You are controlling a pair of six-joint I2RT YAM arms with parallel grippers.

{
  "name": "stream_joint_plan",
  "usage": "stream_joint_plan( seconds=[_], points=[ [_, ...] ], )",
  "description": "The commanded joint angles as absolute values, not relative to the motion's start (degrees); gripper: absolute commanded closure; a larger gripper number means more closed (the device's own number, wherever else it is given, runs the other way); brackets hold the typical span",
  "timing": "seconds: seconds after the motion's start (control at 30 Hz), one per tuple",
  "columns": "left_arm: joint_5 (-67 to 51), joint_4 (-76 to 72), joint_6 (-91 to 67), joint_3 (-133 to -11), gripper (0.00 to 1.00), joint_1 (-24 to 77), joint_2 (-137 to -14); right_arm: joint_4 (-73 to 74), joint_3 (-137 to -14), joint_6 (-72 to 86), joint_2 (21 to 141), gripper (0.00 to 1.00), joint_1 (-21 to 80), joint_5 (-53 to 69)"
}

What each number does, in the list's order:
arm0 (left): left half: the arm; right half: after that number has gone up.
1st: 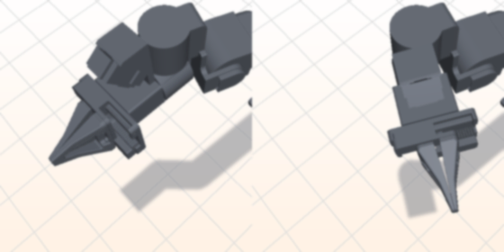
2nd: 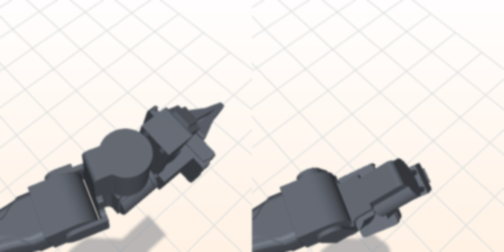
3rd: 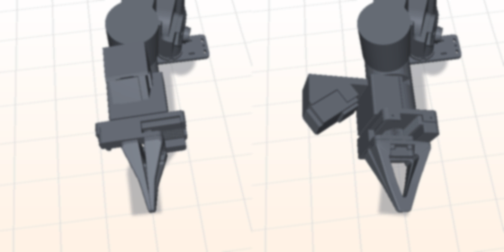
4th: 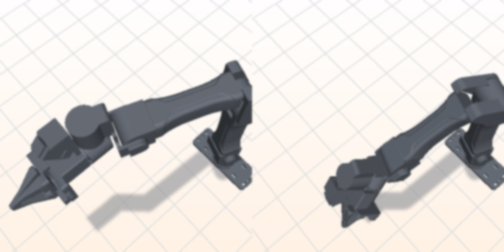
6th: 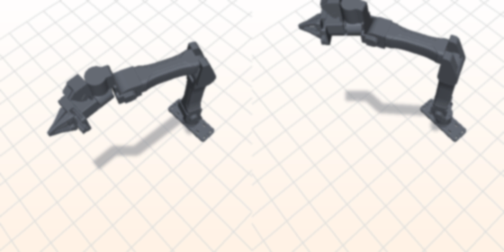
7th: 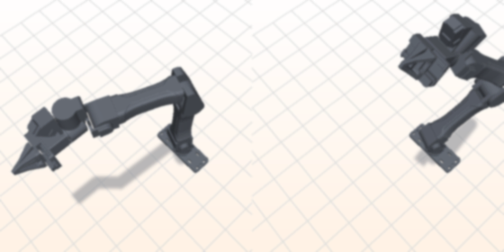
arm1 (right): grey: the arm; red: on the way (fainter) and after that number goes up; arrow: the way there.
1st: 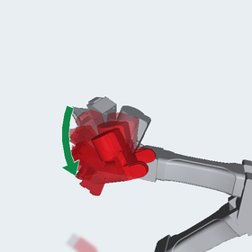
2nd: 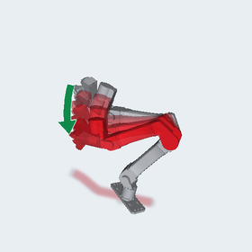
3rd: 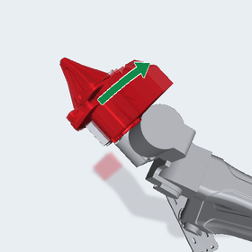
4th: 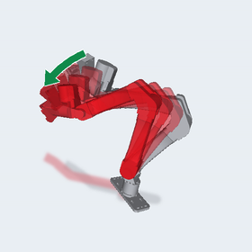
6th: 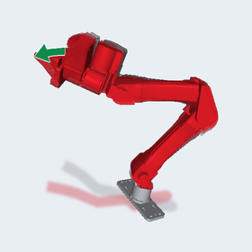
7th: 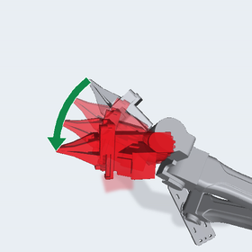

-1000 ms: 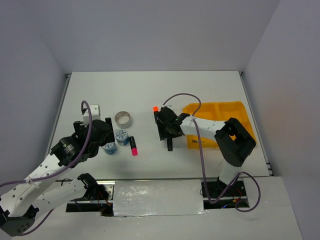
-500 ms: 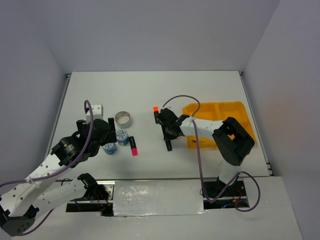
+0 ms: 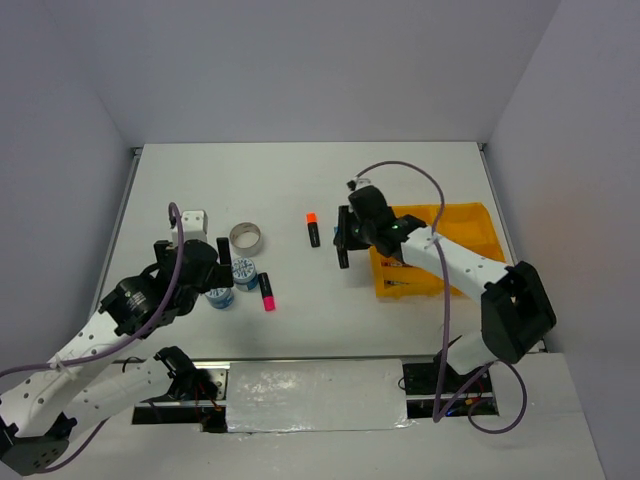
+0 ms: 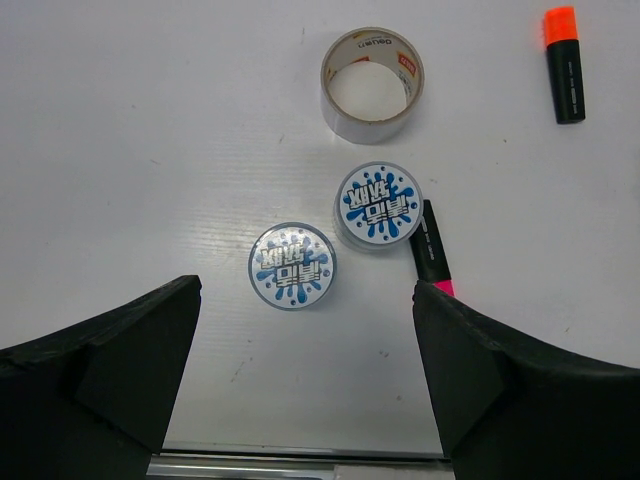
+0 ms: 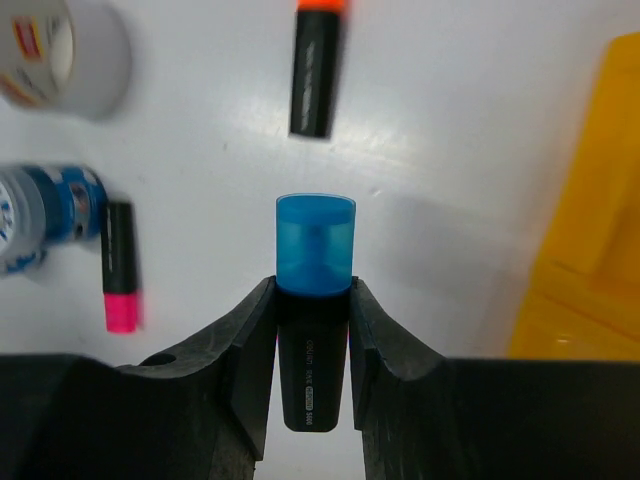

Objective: Sort the stationery into containers
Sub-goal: Pick up the pen from the center of the board, then place the pen in the storage box, then pick up the pen from the center of the board.

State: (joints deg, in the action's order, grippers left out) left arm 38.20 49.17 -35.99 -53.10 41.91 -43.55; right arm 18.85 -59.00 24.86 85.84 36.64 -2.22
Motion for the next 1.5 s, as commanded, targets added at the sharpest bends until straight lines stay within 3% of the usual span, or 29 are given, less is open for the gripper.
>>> stream_joint_plan(
  seconds=[0.0,0.2,0.43,0.57,0.7,0.93,1.03,1.07,1.13,1.27,1.47],
  points=[
    [37.35,46.93,-34.63,-52.91,0.01,41.66,-42.72,18.01,-60.38,27.67,81.66,1.0,31.65,-6.75],
    [36.83,46.67,-34.45,-52.82,0.01,41.66,-42.54,17.84,-59.51,39.61,78.84,1.0,22.51,-25.98],
    [35.24,45.7,-33.4,-52.47,0.01,41.66,-42.45,13.8,-56.43,46.93,79.89,0.98,15.56,-29.7],
    [34.98,45.7,-33.22,-52.47,0.01,41.66,-42.54,11.97,-54.85,47.38,80.42,0.86,14.33,-30.77],
    [34.37,45.26,-32.78,-52.29,0.01,41.66,-42.1,13.0,-55.98,46.93,82.7,0.38,13.62,-29.71],
    [34.28,45.18,-32.78,-52.38,0.01,41.66,-42.36,12.04,-56.16,45.18,78.49,0.31,13.89,-26.28],
    [35.85,45.88,-33.4,-52.65,0.01,41.66,-42.1,2.6,-55.63,35.39,75.59,0.26,18.95,-19.54],
    [36.38,46.14,-33.83,-52.82,0.01,41.57,-41.93,1.59,-56.68,32.46,76.46,0.22,21.07,-16.55],
    [38.05,47.02,-35.33,-53.17,0.01,41.4,-41.66,4.63,-65.5,25.53,80.13,0.04,26.16,-14.93],
    [42.18,49.48,-38.14,-53.7,0.01,39.73,-40.35,22.46,-83.56,21.27,98.73,0.01,37.41,-20.12],
    [40.61,47.46,-37.0,-52.65,0.01,39.29,-38.23,31.98,-101.59,20.3,118.54,0.04,39.73,-13.9]
  ],
)
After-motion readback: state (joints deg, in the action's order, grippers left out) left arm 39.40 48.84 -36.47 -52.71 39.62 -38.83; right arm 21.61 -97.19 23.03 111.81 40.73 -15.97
